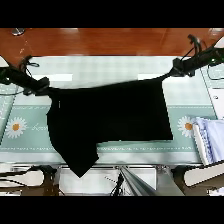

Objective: Fold the shirts.

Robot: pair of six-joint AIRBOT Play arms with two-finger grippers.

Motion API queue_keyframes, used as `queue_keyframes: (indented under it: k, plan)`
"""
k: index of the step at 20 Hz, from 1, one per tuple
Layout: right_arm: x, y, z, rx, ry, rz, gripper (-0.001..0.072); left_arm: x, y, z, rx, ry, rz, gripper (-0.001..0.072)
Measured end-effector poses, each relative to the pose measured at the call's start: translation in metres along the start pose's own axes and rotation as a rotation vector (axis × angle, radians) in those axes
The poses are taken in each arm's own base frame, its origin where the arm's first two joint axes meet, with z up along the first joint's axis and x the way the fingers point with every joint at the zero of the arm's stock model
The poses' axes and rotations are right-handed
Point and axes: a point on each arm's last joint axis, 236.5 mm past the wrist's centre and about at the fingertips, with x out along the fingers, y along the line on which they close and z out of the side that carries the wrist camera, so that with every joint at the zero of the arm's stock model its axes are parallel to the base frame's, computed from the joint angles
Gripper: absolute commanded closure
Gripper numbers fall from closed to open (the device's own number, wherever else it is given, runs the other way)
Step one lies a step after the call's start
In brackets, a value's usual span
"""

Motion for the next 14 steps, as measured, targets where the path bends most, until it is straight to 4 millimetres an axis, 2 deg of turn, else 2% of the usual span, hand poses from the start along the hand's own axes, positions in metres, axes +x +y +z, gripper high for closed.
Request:
queue_keyframes:
  k: [3,5,6,7,8,11,14]
  plan:
    - [0.021,-0.024,-0.03,0.035,0.101,-0.051,0.069,0.028,0.015,-0.035,-0.029,0.115,0.024,0.0679]
    - [0.034,-0.034,-0.042,0.056,0.131,-0.067,0.0686,0.042,0.022,-0.05,-0.043,0.152,0.034,0.0677]
    - [0.04,-0.037,-0.046,0.067,0.139,-0.07,0.0578,0.046,0.024,-0.056,-0.049,0.169,0.036,0.0635]
    - [0.044,-0.039,-0.048,0.075,0.138,-0.068,0.0243,0.05,0.026,-0.06,-0.05,0.18,0.039,0.0335]
    - [0.047,-0.041,-0.049,0.084,0.136,-0.07,0.0095,0.052,0.027,-0.062,-0.051,0.183,0.044,0.0013]
    - [0.05,-0.039,-0.05,0.105,0.129,-0.055,0.0093,0.053,0.03,-0.07,-0.057,0.206,0.046,0.0]
    - [0.035,-0.047,-0.058,0.113,0.138,-0.074,0.0094,0.041,0.037,-0.078,-0.066,0.206,0.052,0.0]
